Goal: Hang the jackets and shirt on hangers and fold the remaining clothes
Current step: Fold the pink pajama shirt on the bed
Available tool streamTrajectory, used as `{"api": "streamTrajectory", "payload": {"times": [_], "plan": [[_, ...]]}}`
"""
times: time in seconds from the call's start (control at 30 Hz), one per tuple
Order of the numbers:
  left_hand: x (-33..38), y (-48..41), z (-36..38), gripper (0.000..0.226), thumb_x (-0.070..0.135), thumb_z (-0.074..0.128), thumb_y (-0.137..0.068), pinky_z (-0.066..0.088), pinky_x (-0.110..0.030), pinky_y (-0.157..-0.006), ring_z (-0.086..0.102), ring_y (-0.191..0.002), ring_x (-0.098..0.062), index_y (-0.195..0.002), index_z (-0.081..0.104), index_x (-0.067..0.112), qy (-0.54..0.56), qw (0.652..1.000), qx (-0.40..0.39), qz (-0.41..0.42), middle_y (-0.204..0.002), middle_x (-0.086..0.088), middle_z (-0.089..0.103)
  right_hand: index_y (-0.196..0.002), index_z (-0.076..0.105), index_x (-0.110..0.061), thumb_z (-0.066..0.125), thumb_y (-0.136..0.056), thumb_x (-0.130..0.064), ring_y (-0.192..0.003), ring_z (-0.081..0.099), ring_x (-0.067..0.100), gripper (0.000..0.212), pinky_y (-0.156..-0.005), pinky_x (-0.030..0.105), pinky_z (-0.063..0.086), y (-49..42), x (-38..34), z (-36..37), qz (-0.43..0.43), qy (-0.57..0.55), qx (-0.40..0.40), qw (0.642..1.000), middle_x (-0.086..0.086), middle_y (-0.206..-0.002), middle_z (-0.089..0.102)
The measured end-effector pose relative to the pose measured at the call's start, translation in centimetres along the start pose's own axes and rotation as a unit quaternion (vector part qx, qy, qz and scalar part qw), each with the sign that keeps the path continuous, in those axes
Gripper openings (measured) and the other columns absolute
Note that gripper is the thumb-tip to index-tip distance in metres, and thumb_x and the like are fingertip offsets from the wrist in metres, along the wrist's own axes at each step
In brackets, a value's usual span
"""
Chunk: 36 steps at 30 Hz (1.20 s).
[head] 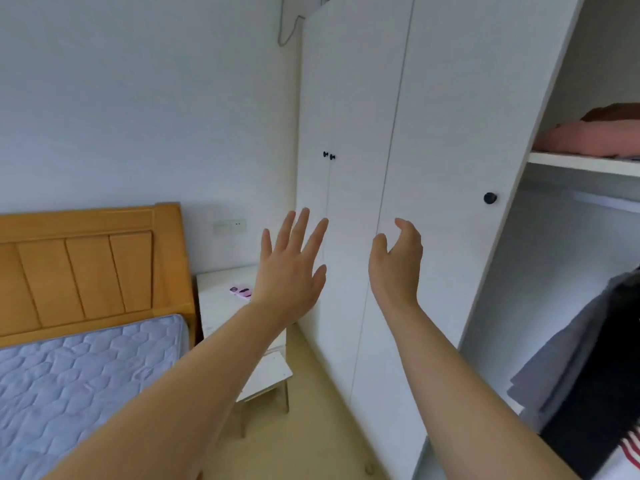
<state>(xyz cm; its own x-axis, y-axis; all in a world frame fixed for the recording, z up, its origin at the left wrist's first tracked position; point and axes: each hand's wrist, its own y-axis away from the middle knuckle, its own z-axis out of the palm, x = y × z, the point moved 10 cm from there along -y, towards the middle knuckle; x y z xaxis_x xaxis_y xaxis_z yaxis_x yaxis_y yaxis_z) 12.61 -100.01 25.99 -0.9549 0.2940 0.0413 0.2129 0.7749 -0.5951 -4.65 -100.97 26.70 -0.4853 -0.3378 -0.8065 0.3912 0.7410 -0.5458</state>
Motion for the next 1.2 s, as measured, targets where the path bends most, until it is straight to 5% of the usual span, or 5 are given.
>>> {"api": "streamTrajectory", "payload": {"times": [0.23, 0.8, 0.97, 1.1, 1.2], "plan": [[-3.7, 7.3, -2.6, 0.071, 0.052, 0.021, -0.098, -0.013, -0.053, -0.112, -0.029, -0.141, -0.026, -0.140, -0.032, 0.032, -0.125, 0.991, -0.023, -0.039, -0.155, -0.005, -0.029, -0.150, 0.017, -0.013, 0.038, -0.098, -0.034, -0.147, 0.009, 0.025, 0.059, -0.118, 0.046, 0.009, 5.7, -5.0, 1.9, -0.103, 0.224, -0.063, 0.967, 0.009, -0.160, 0.007], [3.1, 24.3, -9.5, 0.074, 0.045, 0.032, -0.098, -0.006, -0.052, -0.115, -0.022, -0.144, -0.024, -0.149, -0.018, 0.029, -0.095, 0.961, -0.037, -0.258, -0.158, -0.003, -0.023, -0.151, 0.009, -0.009, 0.040, -0.097, -0.029, -0.147, 0.006, 0.029, 0.065, -0.118, 0.047, 0.012, 19.0, -9.2, -9.0, -0.174, 0.169, -0.208, 0.948, 0.013, -0.160, 0.003], [8.9, 28.5, -9.5, 0.073, 0.044, 0.034, -0.099, -0.007, -0.052, -0.115, -0.022, -0.145, -0.024, -0.150, -0.016, 0.027, -0.114, 0.958, -0.049, -0.259, -0.158, -0.003, -0.022, -0.148, 0.017, -0.010, 0.049, -0.092, -0.023, -0.141, 0.020, 0.033, 0.066, -0.117, 0.049, 0.013, 24.3, -7.8, -13.5, -0.337, 0.375, -0.287, 0.815, 0.016, -0.154, 0.022], [13.0, 29.9, -10.6, 0.073, 0.042, 0.035, -0.099, -0.006, -0.051, -0.115, -0.019, -0.145, -0.025, -0.151, -0.013, 0.026, -0.124, 0.960, -0.041, -0.247, -0.159, -0.004, -0.018, -0.094, 0.056, -0.019, 0.049, -0.087, -0.013, -0.097, 0.055, 0.019, 0.012, -0.116, 0.047, 0.014, 26.7, -2.6, -16.2, -0.404, 0.564, -0.353, 0.628, -0.003, -0.085, 0.059], [16.2, 30.7, -10.4, 0.073, 0.040, 0.037, -0.099, -0.006, -0.051, -0.115, -0.018, -0.146, -0.024, -0.151, -0.012, 0.026, -0.117, 0.963, -0.045, -0.238, -0.159, -0.004, -0.017, -0.077, 0.060, -0.034, 0.056, -0.076, -0.046, -0.048, 0.005, 0.001, 0.013, -0.083, 0.003, 0.030, 25.0, 0.6, -20.0, -0.364, 0.617, -0.311, 0.624, -0.013, -0.050, 0.038]]}}
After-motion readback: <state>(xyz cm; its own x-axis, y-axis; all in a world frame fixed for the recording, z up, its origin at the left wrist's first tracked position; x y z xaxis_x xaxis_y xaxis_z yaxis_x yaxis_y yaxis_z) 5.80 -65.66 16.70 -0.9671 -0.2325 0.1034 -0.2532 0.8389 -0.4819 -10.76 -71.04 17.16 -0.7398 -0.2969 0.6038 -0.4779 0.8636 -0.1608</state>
